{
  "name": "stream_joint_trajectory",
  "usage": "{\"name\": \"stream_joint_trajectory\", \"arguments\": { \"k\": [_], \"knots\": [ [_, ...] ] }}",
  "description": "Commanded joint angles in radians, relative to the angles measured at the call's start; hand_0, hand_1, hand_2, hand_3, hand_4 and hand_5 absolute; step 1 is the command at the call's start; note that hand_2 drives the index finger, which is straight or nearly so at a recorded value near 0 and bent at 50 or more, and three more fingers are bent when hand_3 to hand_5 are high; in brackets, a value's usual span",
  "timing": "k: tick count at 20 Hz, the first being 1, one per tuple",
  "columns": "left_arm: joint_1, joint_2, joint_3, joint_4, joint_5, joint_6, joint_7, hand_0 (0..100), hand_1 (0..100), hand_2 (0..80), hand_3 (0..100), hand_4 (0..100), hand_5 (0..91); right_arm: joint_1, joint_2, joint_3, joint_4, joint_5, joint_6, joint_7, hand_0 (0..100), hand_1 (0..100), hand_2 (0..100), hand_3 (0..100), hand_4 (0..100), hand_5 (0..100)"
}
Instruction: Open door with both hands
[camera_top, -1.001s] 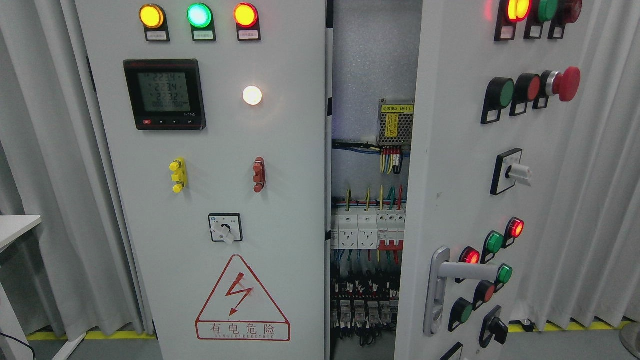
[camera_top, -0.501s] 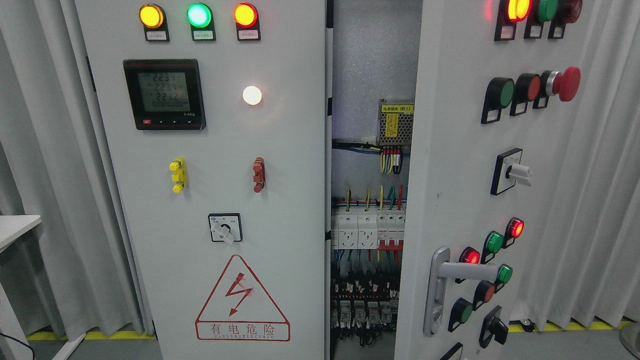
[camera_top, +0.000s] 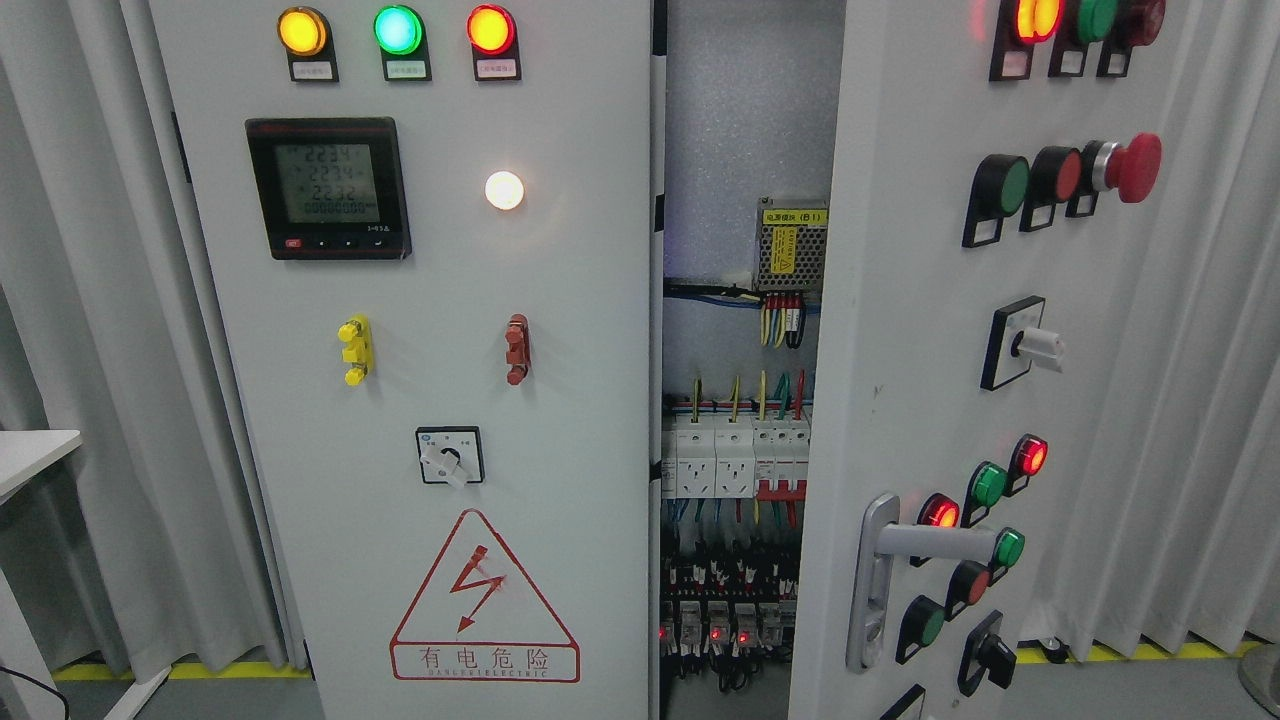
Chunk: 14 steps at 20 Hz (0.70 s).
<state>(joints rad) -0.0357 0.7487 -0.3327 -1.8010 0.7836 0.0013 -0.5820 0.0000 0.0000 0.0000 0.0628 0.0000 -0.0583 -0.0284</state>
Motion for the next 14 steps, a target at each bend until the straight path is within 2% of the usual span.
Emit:
{"name": "stream_joint_trajectory", "arguments": {
  "k": [1,4,6,10,12,14],
  "knots": [
    [-0.174,-0.116,0.098,-0.077,0.1,0.184,-0.001,29,0,2.8,3,3,0.0,0.003,-0.003,-0.002,0.0,0.0,0.0,0.001,22,0,0,0,0,0],
    [-0.245,-0.196,0.164,-0.095,0.102,0.334,-0.001,29,0,2.9,3,3,0.0,0.005,-0.003,-0.002,0.0,0.0,0.0,0.001,22,0,0,0,0,0],
    [-0.269,-0.212,0.165,-0.109,0.114,0.35,-0.001,29,0,2.9,3,3,0.0,0.003,-0.003,-0.002,0.0,0.0,0.0,0.001,22,0,0,0,0,0],
    [-0.381,-0.248,0.172,-0.112,0.206,0.352,0.001,29,0,2.9,3,3,0.0,0.003,-0.003,-0.002,0.0,0.0,0.0,0.001,22,0,0,0,0,0],
    [-0.421,-0.268,0.187,-0.11,0.21,0.368,0.001,29,0,2.9,3,3,0.0,0.003,-0.003,-0.002,0.0,0.0,0.0,0.001,22,0,0,0,0,0],
    [-0.467,-0.313,0.213,-0.106,0.212,0.425,0.001,29,0,2.9,3,3,0.0,0.003,-0.003,-0.002,0.0,0.0,0.0,0.001,22,0,0,0,0,0]
  ]
}}
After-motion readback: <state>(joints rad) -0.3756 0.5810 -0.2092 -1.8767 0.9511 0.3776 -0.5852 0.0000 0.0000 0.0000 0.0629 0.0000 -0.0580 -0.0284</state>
